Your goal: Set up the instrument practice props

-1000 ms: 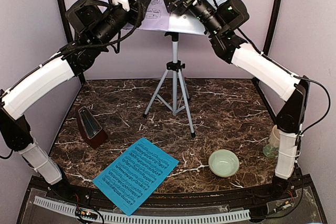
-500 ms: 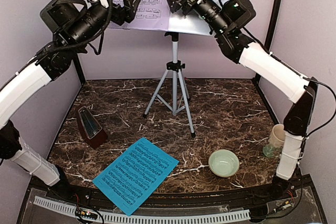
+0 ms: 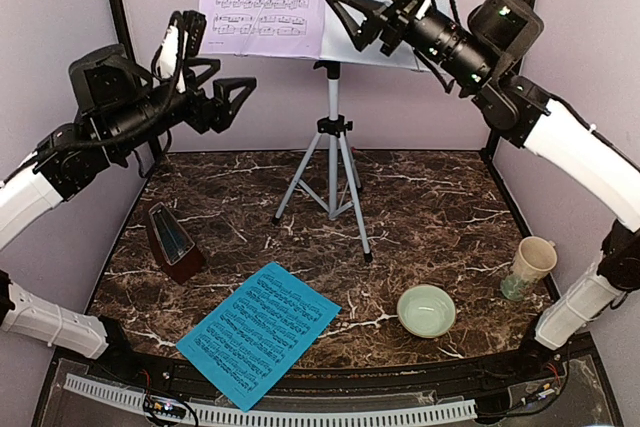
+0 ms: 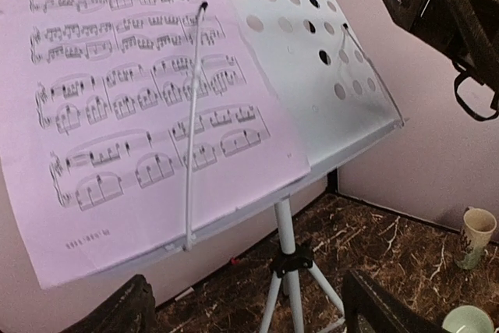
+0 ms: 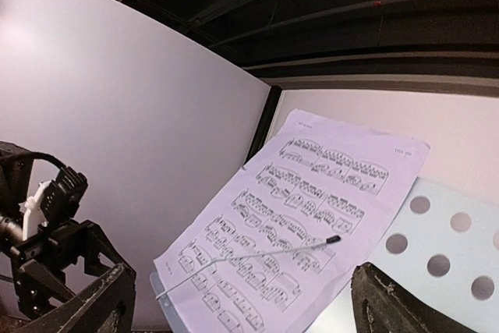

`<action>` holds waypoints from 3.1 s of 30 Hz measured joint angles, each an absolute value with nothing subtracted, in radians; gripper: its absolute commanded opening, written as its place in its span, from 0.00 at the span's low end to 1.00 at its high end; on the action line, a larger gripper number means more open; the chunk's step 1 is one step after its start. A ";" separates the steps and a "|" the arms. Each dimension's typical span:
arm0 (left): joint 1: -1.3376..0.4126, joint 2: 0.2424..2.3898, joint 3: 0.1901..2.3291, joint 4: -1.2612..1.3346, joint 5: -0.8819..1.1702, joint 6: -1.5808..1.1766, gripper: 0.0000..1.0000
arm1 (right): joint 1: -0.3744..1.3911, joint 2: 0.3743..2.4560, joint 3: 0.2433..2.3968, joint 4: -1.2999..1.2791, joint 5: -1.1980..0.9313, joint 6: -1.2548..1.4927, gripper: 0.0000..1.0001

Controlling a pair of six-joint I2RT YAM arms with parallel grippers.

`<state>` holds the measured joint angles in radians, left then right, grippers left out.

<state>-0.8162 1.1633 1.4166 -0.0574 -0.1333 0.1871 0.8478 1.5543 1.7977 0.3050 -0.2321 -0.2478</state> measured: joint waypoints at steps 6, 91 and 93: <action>-0.816 1.103 1.195 -0.178 -0.099 0.057 0.88 | 0.883 1.420 1.546 0.275 -0.218 -0.115 0.92; -0.591 1.009 0.582 0.117 0.234 -0.434 0.91 | 0.867 1.628 0.965 0.443 -0.604 0.259 0.00; -0.592 0.978 0.582 0.133 0.223 -0.426 0.92 | 0.868 1.582 0.934 0.443 -0.599 0.231 0.00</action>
<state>-0.5919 0.9783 0.5819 0.1326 0.2226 -0.4259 0.8677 1.5822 0.9344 0.4431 -0.5987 0.2306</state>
